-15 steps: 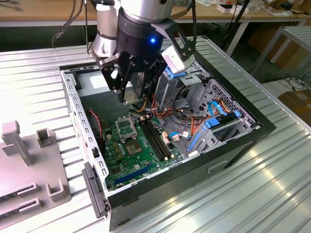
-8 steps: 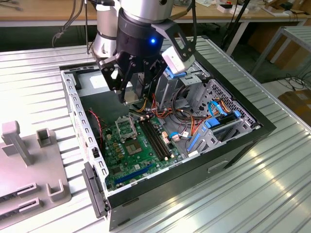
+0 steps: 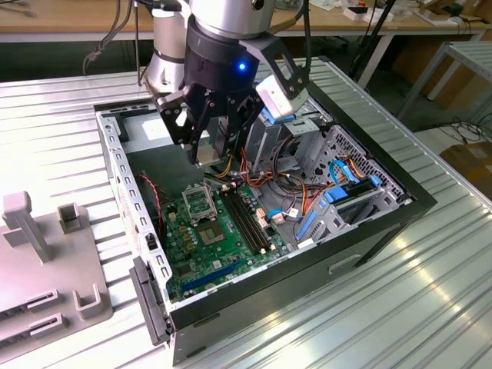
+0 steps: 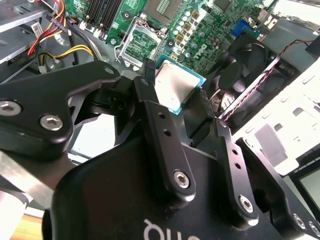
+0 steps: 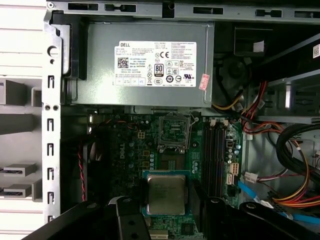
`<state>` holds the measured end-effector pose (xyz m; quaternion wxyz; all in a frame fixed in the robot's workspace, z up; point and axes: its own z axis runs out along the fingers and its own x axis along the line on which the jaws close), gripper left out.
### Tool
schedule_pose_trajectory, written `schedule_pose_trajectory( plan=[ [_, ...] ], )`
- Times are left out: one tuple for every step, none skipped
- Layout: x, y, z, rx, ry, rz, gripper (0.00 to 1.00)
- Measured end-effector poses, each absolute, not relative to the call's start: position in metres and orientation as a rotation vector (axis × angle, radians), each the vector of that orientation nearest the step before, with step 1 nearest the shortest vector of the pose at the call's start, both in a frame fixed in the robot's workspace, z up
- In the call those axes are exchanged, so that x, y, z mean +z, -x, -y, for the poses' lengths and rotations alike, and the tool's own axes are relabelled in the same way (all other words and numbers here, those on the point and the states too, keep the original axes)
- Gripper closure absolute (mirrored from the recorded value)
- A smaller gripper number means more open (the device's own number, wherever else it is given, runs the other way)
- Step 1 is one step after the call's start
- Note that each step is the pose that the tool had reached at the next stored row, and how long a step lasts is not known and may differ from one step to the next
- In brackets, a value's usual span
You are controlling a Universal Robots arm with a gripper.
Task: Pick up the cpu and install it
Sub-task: 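Place the cpu into insertion slot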
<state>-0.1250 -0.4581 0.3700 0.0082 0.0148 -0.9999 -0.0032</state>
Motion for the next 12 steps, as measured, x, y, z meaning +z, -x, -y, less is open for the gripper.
schedule_pose_trajectory(
  plan=[
    [0.3697, 0.1250, 0.4582, -0.010, -0.046, 3.125, 0.53],
    [0.3694, 0.1251, 0.4583, -0.010, -0.046, 3.125, 0.53],
    [0.3690, 0.1251, 0.4584, -0.010, -0.046, 3.125, 0.53],
    [0.3688, 0.1251, 0.4585, -0.010, -0.046, 3.125, 0.53],
    [0.3682, 0.1250, 0.4586, -0.010, -0.046, 3.125, 0.53],
    [0.3678, 0.1250, 0.4586, -0.010, -0.046, 3.125, 0.53],
    [0.3673, 0.1251, 0.4589, -0.010, -0.046, 3.125, 0.53],
    [0.3667, 0.1250, 0.4590, -0.010, -0.046, 3.125, 0.53],
    [0.3658, 0.1251, 0.4591, -0.010, -0.046, 3.125, 0.53],
    [0.3642, 0.1251, 0.4592, -0.010, -0.046, 3.125, 0.53],
    [0.3622, 0.1251, 0.4593, -0.010, -0.046, 3.125, 0.53],
    [0.3612, 0.1250, 0.4596, -0.010, -0.046, 3.125, 0.53]
  ],
)
